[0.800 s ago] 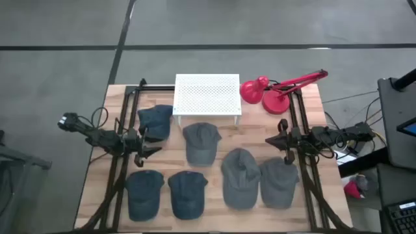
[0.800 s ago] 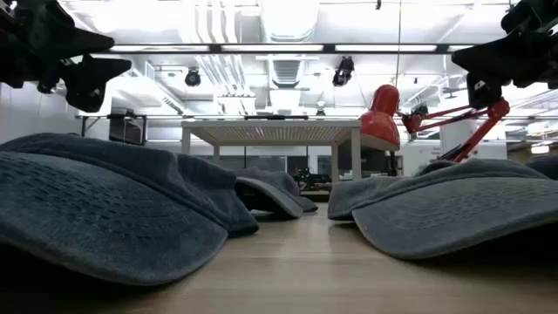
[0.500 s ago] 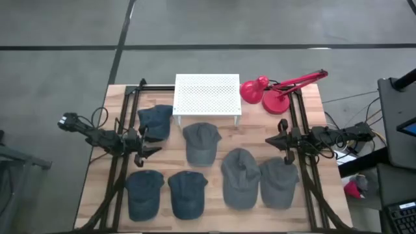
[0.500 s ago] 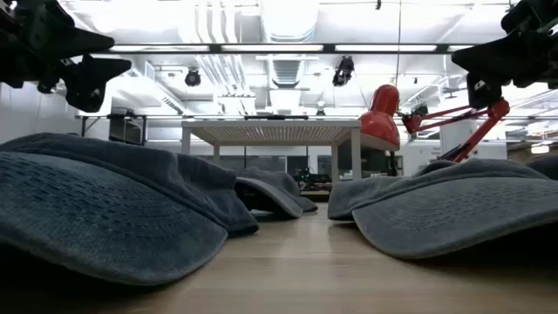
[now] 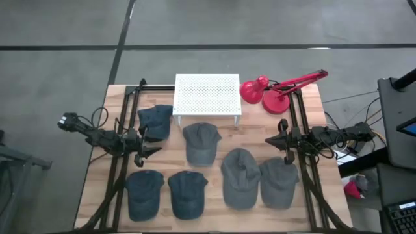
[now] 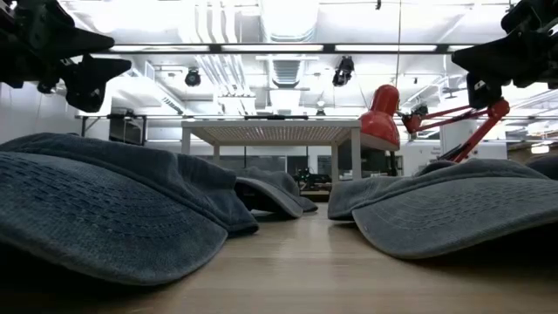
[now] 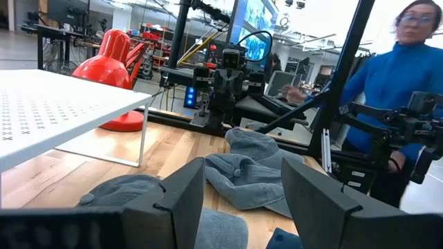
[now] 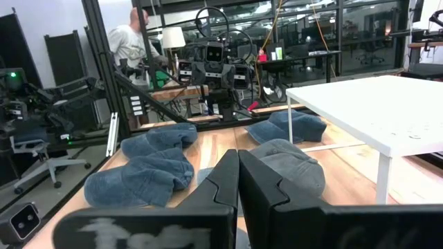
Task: Pick & Place hat
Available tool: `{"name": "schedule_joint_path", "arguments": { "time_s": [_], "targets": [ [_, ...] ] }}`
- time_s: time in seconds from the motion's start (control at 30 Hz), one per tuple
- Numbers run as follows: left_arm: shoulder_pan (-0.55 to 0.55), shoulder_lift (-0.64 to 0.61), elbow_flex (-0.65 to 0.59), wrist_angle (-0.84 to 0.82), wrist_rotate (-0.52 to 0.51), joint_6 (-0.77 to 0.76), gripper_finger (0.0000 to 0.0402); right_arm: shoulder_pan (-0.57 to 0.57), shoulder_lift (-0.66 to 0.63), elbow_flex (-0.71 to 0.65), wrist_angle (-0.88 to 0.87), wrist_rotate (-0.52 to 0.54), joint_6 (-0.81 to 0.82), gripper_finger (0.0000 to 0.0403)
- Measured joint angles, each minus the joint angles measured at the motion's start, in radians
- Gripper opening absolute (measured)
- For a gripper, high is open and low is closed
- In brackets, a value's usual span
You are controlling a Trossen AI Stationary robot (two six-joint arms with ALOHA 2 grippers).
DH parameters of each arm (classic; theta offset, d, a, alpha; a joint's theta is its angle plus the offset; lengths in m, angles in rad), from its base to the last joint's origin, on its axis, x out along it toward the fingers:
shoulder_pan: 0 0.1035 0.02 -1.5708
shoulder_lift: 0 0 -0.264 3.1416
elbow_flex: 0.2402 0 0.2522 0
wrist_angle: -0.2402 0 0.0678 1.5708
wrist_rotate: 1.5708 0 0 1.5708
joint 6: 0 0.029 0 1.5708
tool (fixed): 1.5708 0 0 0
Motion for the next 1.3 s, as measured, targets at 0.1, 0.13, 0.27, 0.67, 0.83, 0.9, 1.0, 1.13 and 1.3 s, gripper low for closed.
{"name": "schedule_joint_path", "arguments": {
  "time_s": [0.1, 0.13, 0.27, 0.67, 0.83, 0.9, 1.0, 1.13, 1.3],
  "targets": [
    [0.000, 0.000, 0.000, 0.000, 0.000, 0.000, 0.0195, 0.000, 0.000, 0.000, 0.000, 0.000, 0.000, 0.0008],
    [0.000, 0.000, 0.000, 0.000, 0.000, 0.000, 0.0195, 0.000, 0.000, 0.000, 0.000, 0.000, 0.000, 0.0008],
    [0.000, 0.000, 0.000, 0.000, 0.000, 0.000, 0.0195, 0.000, 0.000, 0.000, 0.000, 0.000, 0.000, 0.0008],
    [0.000, 0.000, 0.000, 0.000, 0.000, 0.000, 0.0195, 0.000, 0.000, 0.000, 0.000, 0.000, 0.000, 0.0008],
    [0.000, 0.000, 0.000, 0.000, 0.000, 0.000, 0.0195, 0.000, 0.000, 0.000, 0.000, 0.000, 0.000, 0.0008],
    [0.000, 0.000, 0.000, 0.000, 0.000, 0.000, 0.0195, 0.000, 0.000, 0.000, 0.000, 0.000, 0.000, 0.0008],
    [0.000, 0.000, 0.000, 0.000, 0.000, 0.000, 0.0195, 0.000, 0.000, 0.000, 0.000, 0.000, 0.000, 0.0008],
    [0.000, 0.000, 0.000, 0.000, 0.000, 0.000, 0.0195, 0.000, 0.000, 0.000, 0.001, 0.000, 0.000, 0.0008],
    [0.000, 0.000, 0.000, 0.000, 0.000, 0.000, 0.0195, 0.000, 0.000, 0.000, 0.007, -0.001, 0.096, 0.0008]
  ]
}}
